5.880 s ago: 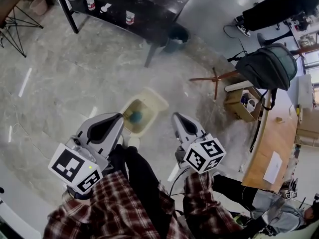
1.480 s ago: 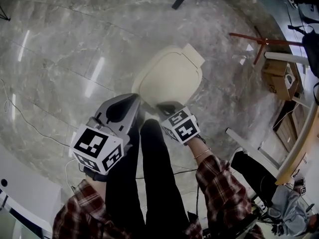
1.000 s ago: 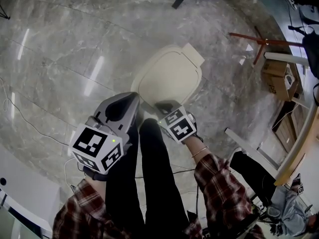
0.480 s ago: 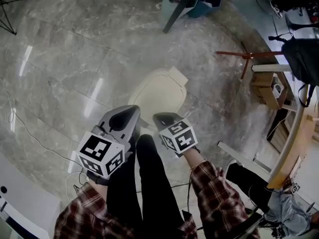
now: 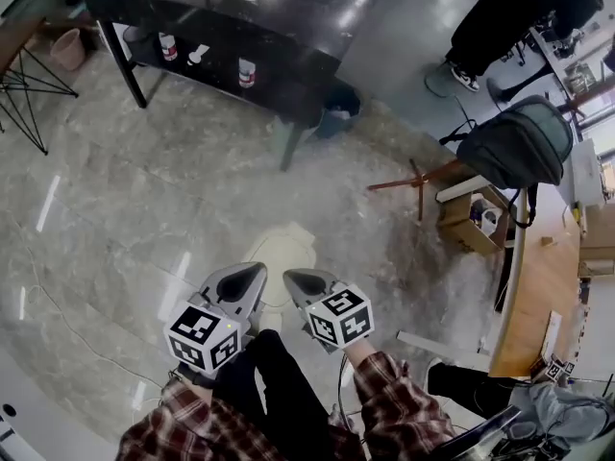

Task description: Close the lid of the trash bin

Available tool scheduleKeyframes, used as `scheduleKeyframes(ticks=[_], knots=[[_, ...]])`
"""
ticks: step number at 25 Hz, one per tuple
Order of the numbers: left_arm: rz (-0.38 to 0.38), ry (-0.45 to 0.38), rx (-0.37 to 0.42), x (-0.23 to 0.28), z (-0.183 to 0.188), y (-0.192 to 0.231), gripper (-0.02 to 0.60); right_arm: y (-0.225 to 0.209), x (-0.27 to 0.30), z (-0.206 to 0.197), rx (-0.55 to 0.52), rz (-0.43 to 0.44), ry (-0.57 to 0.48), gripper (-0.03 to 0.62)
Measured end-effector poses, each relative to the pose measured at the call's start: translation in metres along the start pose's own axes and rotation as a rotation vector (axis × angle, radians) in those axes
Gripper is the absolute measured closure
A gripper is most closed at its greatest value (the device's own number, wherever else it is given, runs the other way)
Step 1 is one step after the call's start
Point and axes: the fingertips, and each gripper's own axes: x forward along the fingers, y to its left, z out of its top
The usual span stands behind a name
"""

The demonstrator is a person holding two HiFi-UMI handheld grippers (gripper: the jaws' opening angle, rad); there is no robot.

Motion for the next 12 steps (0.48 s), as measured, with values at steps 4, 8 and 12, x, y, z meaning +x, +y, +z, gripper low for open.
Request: scheduleKeyframes(ticks=[4,8,12], knots=[[-0.027,-0.040,0.055,-0.022,0.047,-0.040,0.569,0.034,-0.059,0.065,-0.034,0.027,-0.145,0.580],[-0.046,-0.083,0.109,-0.050,0.086,-0.073,0.569,0.071,-0.117,0.119,-0.112,0.038,-0.268,0.580],[-0.072,-0.121,0.174,-0.075,0.113,-0.106,0.569,0.104,-0.169,0.157,-0.178,0.030,-0.382,0.580]])
